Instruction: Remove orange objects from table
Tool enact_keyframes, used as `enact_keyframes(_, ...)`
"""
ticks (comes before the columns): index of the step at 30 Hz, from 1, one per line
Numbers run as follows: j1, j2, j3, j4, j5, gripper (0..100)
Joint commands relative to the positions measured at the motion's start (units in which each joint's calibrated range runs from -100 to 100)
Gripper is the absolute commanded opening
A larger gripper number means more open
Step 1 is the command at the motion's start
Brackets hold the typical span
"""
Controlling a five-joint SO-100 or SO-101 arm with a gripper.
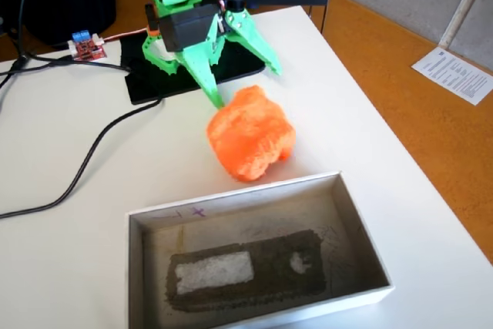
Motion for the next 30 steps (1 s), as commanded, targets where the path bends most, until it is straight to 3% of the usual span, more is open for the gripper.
enact_keyframes(1, 4.71, 17.0, -10.3, -1.78, 0.1, 43)
enact_keyframes(6, 9.52, 30.01, -14.85, -4.62, 2.64, 43)
enact_keyframes(9, 10.18, 39.58, -15.24, -20.99, 3.66, 50)
enact_keyframes(13, 9.52, 47.38, -19.31, -31.94, 6.06, 57)
enact_keyframes(18, 7.15, 48.31, -22.12, -33.64, 4.35, 66)
enact_keyframes(30, 1.98, 59.47, -24.93, -43.04, -1.32, 65)
